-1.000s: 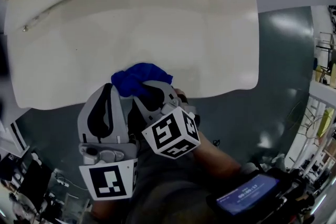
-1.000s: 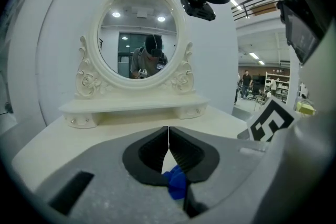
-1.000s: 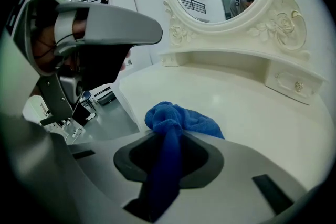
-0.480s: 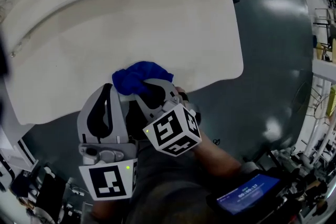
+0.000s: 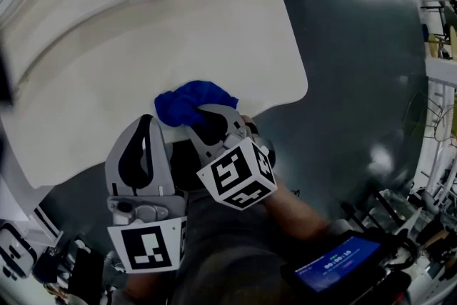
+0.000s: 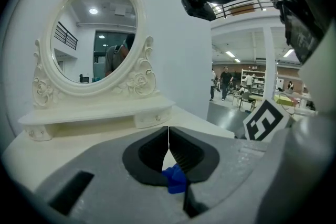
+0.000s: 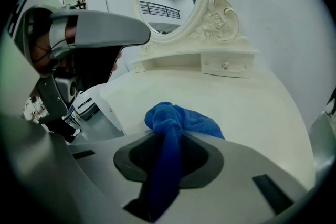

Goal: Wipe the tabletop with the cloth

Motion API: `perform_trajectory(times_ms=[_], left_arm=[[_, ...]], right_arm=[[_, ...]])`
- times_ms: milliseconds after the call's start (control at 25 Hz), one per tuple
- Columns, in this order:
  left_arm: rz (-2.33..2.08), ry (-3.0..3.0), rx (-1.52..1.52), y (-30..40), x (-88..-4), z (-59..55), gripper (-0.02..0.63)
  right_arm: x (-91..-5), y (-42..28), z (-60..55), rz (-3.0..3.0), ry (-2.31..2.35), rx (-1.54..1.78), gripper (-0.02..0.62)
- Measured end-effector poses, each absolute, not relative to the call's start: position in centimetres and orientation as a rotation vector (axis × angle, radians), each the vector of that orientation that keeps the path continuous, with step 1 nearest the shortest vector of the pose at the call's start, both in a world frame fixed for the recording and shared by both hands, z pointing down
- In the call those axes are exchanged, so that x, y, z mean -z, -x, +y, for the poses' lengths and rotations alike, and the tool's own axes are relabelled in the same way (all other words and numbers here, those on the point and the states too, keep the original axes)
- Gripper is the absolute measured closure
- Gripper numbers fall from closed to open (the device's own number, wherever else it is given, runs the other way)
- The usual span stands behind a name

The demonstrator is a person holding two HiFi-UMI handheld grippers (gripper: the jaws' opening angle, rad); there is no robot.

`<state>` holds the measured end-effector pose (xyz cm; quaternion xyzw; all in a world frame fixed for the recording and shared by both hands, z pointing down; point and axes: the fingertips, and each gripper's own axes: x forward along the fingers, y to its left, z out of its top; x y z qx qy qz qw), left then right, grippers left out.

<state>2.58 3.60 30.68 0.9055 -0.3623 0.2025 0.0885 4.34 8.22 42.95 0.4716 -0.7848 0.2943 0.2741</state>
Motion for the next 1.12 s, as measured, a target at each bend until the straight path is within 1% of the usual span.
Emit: perform_trajectory(times_ms=[200, 320, 480, 720, 1120], left_arm=[[-1.043, -2.729, -0.595, -2.8, -30.7, 3.5, 0.589], [-1.018, -2.754, -0.589, -4.8, -30.4, 4.1, 0.589], [-0.969, -2.752, -0.608, -5.4, -30.5, 4.5, 0.589], [-0.894, -2.810, -0.606, -12.9, -30.1, 6.9, 0.589], [-0.796, -2.872, -0.594, -18.0, -29.6, 9.5, 0.589]], right_arm=[[-43.1, -4.5, 8.1, -2.093, -1.313, -0.802, 0.500], [-42.9, -6.6, 8.9, -2.079, -1.345, -0.809, 0.500], [-42.6, -7.6, 9.0, -2.063, -1.386, -0.822, 0.500], [-42.5, -15.1, 11.6, -2.024, -1.470, -0.843, 0.500], [-42.4, -20.8, 14.4, -1.981, -1.589, -0.886, 0.500]])
